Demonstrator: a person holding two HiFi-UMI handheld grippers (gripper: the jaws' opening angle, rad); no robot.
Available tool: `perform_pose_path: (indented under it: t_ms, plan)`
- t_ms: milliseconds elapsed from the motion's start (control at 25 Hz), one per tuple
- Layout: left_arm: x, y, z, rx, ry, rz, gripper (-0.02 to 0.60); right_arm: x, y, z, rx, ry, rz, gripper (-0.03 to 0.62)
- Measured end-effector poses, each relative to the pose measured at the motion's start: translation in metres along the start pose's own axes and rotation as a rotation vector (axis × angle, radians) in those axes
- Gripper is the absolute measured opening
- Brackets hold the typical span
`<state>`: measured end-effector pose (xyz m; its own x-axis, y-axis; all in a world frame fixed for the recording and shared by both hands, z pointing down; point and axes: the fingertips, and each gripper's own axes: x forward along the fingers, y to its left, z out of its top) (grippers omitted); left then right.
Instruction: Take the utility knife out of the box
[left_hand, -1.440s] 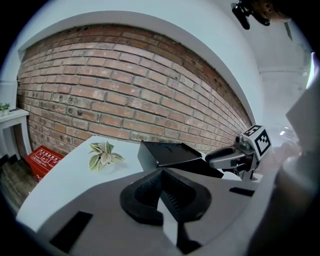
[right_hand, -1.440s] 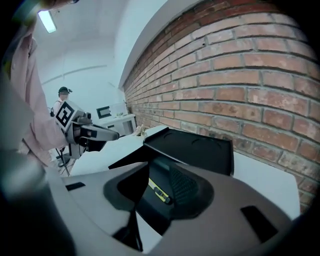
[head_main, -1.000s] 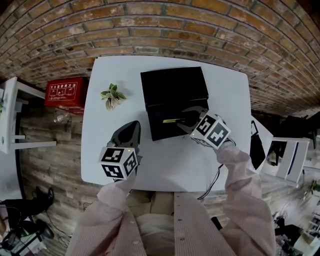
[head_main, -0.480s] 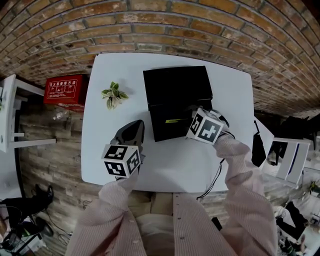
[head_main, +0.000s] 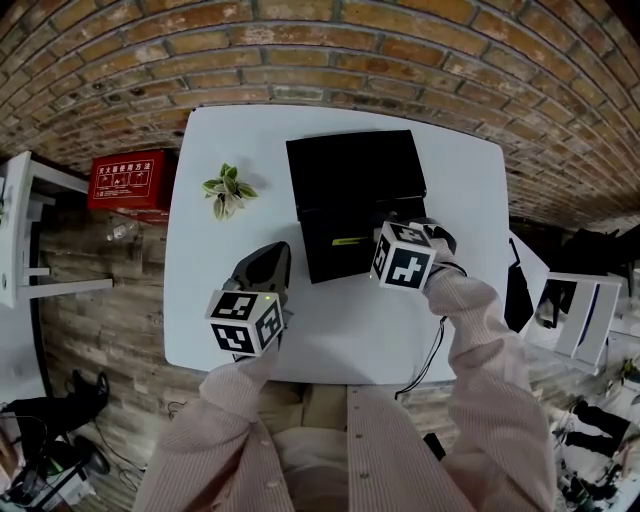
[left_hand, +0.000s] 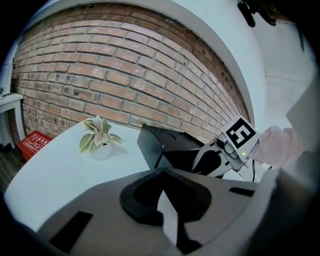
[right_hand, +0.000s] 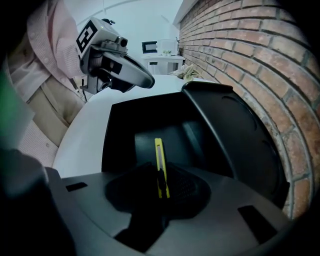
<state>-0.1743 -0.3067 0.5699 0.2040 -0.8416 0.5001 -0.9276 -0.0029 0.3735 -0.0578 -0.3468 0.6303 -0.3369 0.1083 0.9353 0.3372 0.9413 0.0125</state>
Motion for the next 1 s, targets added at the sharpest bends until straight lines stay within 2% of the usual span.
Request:
perform_pose_path:
  t_ms: [160,520,720,1000]
  plan:
    - [-0.001,-0.002,0.001,-0.001,-0.004,-0.002,-0.008,0.000,0.005,0.000,-0.024,0.007,0.014,0.064]
    - [-0.006,-0.008,0.003,0.009,-0.013,-0.008,-0.008,-0.004,0.004,0.005,0.001,-0.043,-0.005,0.057]
    - [-0.013,-0.014,0.011,0.024,-0.045,-0.013,-0.008,-0.014,0.000,0.013,0.008,-0.085,-0.067,0.057]
    - [-0.026,-0.025,0.027,0.048,-0.107,-0.030,-0.008,-0.046,-0.001,0.031,0.083,-0.225,-0.165,0.055]
